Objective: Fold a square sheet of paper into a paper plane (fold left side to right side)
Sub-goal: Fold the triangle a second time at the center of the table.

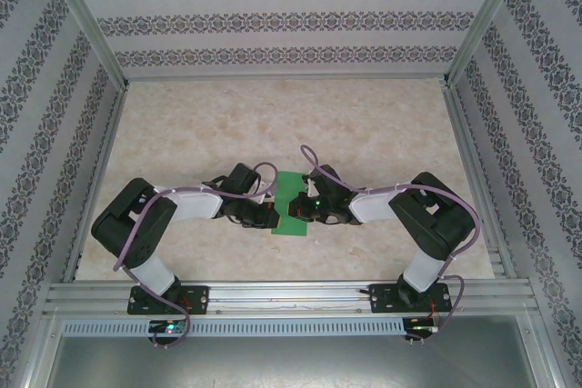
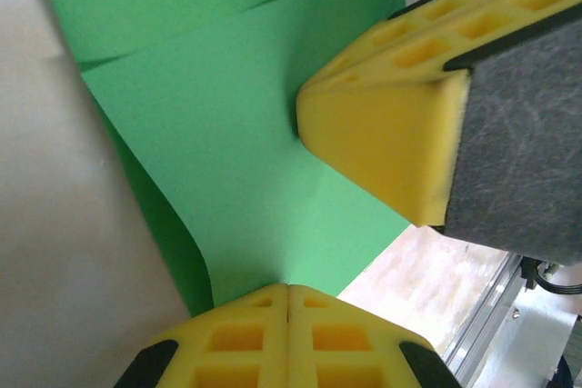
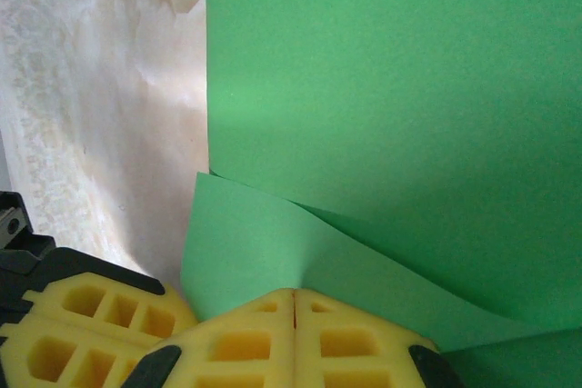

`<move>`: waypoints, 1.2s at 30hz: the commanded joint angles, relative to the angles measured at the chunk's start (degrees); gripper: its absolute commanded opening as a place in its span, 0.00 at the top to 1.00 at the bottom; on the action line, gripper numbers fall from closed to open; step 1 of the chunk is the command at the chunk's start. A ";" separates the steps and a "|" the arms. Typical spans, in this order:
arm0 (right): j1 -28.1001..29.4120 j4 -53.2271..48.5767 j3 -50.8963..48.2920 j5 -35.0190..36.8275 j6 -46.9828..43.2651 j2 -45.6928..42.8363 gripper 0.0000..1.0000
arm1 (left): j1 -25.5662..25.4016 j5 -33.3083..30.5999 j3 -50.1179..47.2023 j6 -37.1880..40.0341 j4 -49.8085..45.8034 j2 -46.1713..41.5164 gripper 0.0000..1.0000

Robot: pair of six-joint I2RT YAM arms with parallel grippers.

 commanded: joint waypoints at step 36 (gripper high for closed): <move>-0.24 -1.68 0.90 0.20 -0.85 -2.21 1.00 | -0.45 -9.31 -1.60 2.48 -2.62 2.02 1.00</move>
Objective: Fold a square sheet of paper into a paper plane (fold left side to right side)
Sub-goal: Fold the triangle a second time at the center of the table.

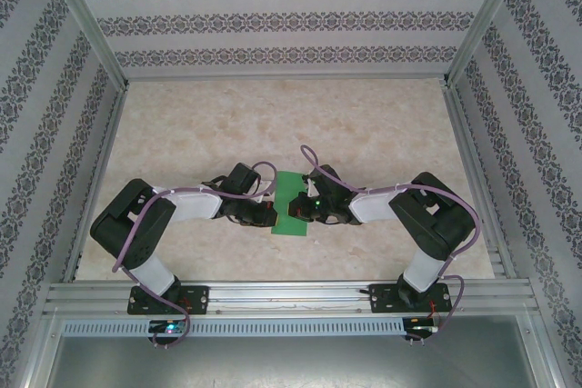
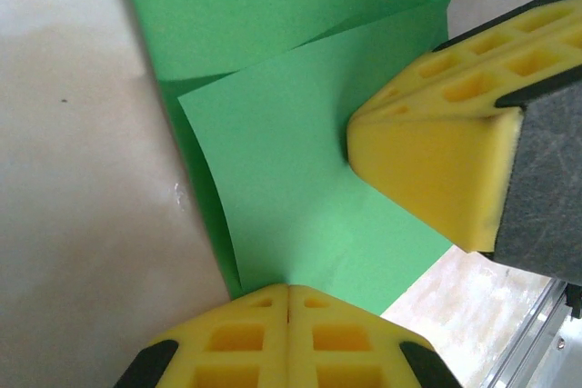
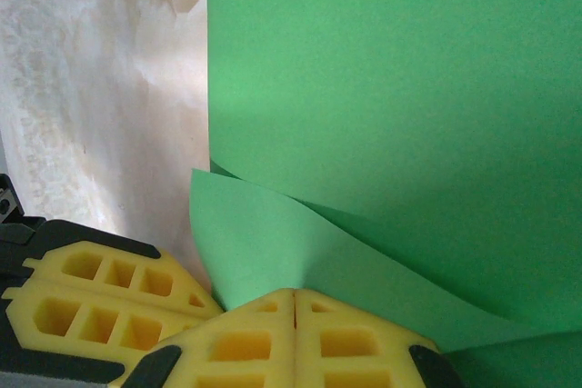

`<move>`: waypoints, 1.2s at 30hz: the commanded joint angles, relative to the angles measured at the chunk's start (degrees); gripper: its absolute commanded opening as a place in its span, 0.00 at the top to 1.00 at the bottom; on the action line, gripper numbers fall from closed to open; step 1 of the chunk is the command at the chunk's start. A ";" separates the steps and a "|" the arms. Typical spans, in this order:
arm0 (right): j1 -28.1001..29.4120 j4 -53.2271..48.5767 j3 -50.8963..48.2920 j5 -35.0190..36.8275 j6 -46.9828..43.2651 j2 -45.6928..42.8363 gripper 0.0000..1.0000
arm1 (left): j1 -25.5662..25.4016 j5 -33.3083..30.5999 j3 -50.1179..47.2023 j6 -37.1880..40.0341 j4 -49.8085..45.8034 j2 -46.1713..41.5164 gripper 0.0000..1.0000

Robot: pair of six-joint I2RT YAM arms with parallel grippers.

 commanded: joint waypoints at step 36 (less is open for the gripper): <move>3.20 -3.38 1.66 7.41 -0.86 0.84 1.00 | -1.15 -14.76 0.15 0.42 -10.53 5.38 1.00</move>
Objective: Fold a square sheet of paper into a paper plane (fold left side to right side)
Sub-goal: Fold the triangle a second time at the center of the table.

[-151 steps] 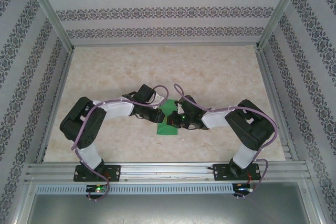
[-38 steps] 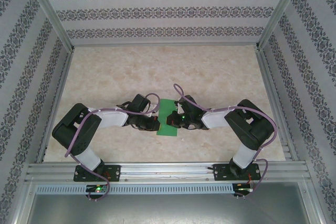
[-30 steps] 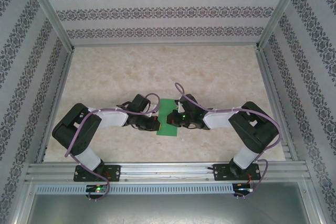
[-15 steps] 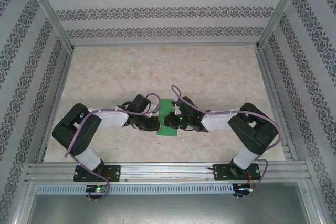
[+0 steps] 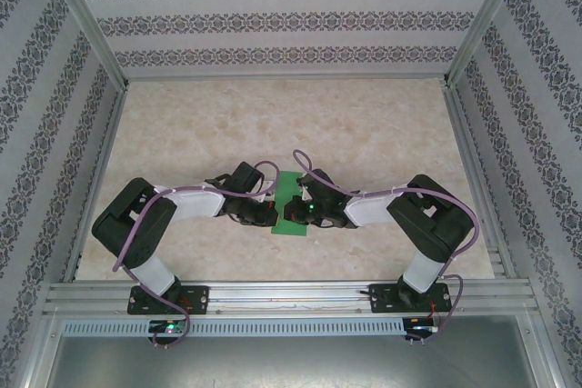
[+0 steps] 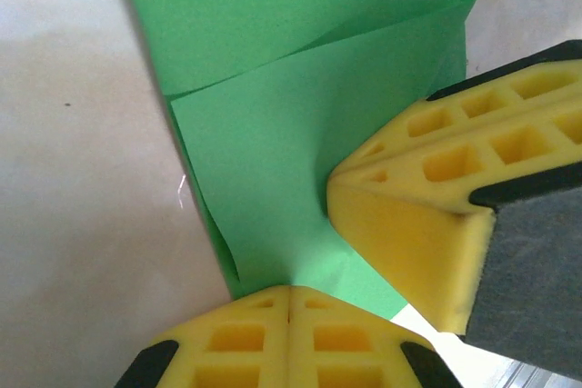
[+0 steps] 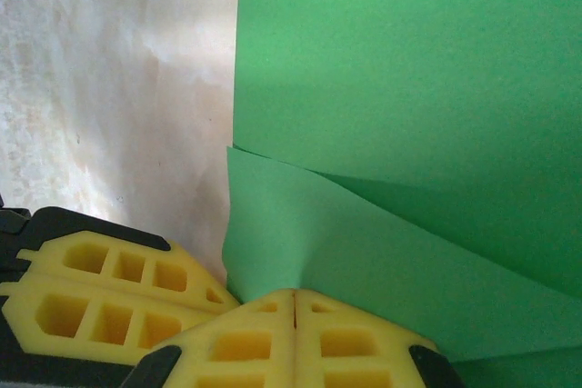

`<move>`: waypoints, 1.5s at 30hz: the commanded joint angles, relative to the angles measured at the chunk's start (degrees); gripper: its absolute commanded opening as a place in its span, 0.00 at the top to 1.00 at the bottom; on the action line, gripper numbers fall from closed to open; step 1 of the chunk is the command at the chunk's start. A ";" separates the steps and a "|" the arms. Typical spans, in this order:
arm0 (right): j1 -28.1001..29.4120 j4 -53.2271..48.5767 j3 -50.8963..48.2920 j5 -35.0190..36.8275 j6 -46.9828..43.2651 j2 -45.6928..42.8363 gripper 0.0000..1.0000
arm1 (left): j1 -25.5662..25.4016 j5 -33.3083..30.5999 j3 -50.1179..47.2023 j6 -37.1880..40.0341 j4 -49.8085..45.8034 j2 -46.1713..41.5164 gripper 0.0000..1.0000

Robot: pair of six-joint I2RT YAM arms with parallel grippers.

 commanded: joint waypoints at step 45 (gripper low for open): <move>-5.17 -3.28 0.91 -1.51 -3.05 -5.24 1.00 | -0.30 -8.94 -1.21 -0.43 -4.87 4.18 1.00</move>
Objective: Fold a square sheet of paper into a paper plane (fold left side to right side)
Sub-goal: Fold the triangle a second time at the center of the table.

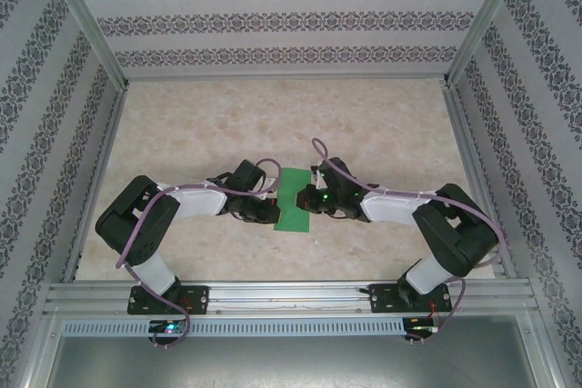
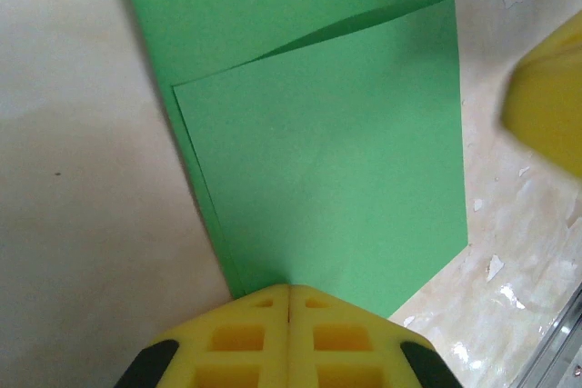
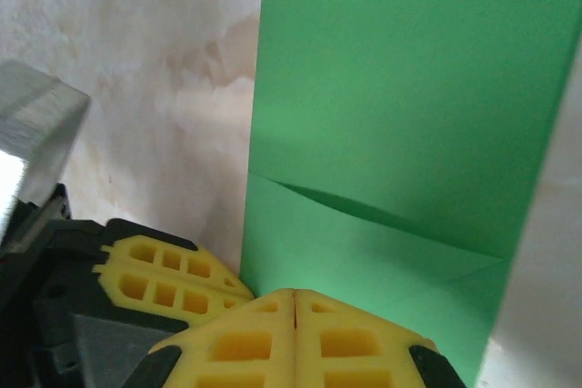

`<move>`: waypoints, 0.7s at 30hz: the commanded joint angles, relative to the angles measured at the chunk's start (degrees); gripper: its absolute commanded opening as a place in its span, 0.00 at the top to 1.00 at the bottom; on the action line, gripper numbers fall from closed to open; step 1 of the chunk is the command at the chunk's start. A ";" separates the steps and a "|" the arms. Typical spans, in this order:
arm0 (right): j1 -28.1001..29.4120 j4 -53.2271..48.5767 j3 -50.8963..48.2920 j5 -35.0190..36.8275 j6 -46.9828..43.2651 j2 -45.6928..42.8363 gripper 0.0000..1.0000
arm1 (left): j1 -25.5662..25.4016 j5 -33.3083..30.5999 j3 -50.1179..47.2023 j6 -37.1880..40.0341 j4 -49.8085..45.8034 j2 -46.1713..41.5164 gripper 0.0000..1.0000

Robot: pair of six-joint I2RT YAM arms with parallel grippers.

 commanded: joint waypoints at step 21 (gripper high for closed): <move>2.34 4.14 3.67 -0.03 2.85 10.37 1.00 | -0.30 -9.16 -1.69 -0.49 -7.47 3.04 1.00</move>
